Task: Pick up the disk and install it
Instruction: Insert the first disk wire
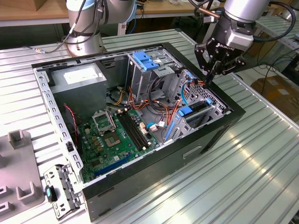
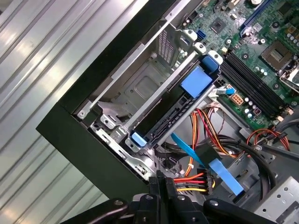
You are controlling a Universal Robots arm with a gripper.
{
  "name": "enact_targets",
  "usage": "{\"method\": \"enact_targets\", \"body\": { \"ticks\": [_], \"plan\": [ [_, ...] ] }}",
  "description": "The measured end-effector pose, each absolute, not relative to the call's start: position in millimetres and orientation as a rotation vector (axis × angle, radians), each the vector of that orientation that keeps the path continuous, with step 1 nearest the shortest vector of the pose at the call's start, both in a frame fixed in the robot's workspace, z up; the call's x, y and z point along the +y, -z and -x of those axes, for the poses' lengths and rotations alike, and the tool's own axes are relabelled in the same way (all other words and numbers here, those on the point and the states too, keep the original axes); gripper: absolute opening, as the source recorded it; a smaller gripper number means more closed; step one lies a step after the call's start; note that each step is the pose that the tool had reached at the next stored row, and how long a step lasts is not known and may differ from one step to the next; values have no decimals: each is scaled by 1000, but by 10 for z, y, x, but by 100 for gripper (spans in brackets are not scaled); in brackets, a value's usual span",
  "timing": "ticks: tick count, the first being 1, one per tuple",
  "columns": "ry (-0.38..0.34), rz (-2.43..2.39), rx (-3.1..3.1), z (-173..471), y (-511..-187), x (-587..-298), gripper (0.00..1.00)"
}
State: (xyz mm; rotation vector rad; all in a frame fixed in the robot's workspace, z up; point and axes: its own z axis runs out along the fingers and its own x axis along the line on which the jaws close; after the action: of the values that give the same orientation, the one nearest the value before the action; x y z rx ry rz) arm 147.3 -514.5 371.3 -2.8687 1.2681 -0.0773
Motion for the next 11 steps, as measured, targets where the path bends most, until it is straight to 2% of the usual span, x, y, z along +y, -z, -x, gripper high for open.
{"method": "enact_targets", "body": {
  "ticks": [11],
  "plan": [
    [78, 2847, 1319, -1331, -3711, -5147, 16]
  ]
}}
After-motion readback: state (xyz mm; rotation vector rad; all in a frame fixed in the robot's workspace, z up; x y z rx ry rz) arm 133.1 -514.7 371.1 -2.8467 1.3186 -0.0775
